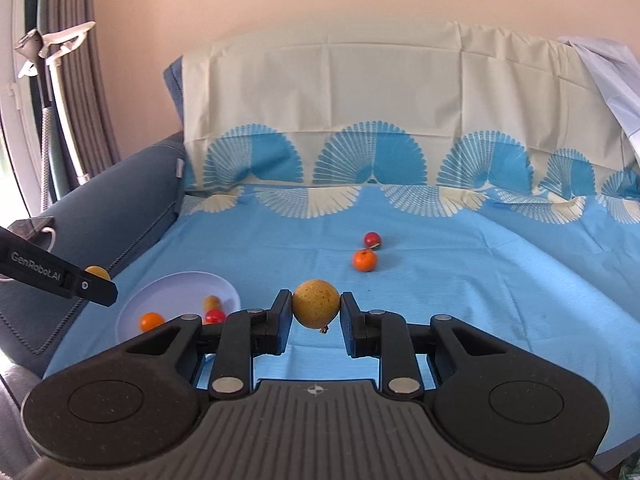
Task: Organize fruits
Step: 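Carry both held yellow-brown fruits toward the blue plate with both tools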
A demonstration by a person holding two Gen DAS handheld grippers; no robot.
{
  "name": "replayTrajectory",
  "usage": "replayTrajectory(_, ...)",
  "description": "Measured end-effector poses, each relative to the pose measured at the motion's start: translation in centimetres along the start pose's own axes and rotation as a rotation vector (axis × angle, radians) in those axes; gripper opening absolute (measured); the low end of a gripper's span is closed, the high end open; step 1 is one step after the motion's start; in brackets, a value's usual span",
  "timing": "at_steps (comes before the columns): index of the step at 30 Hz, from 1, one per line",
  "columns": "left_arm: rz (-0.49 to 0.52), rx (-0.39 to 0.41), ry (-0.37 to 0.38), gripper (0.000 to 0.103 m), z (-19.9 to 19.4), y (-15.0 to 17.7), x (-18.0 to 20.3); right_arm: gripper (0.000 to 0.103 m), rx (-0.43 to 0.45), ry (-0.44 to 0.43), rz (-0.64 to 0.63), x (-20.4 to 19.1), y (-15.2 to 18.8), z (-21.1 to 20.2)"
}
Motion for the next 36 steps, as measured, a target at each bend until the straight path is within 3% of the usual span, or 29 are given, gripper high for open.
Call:
replayTrajectory(6,-0.084,0.033,-0.047,0.028,-4.1,3.9,-3.1,0.027,0.005,-0.092,-0.054,-4.5,0.5,-4.9)
replayTrajectory(15,-0.128,0.079,-0.015,0.028,-7.6,7.5,-4.0,0.027,0.042,-0.153,-0.170,-9.5,1.1,-9.2)
replayTrajectory(24,-0.151,0.131,-0.031,0.028,-9.7,8.0,-4.4,0.027,0.066,-0.147,-0.170,-9.8,1.0,-10.8)
replayTrajectory(36,-0.152,0.131,-0.030,0.028,-9.6,8.0,-4.4,0.027,0.068,-0.141,-0.162,-9.6,1.1,-11.1)
Point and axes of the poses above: each gripper's, at about its wrist camera, not at the fingertips, and z roughly the way its jaws point, x to its right, y to its underside, the point moved 7 cm from there along z, roughly the way its jaws point, and after that the axes turned 3 degrees about y, right-handed, at the moved point
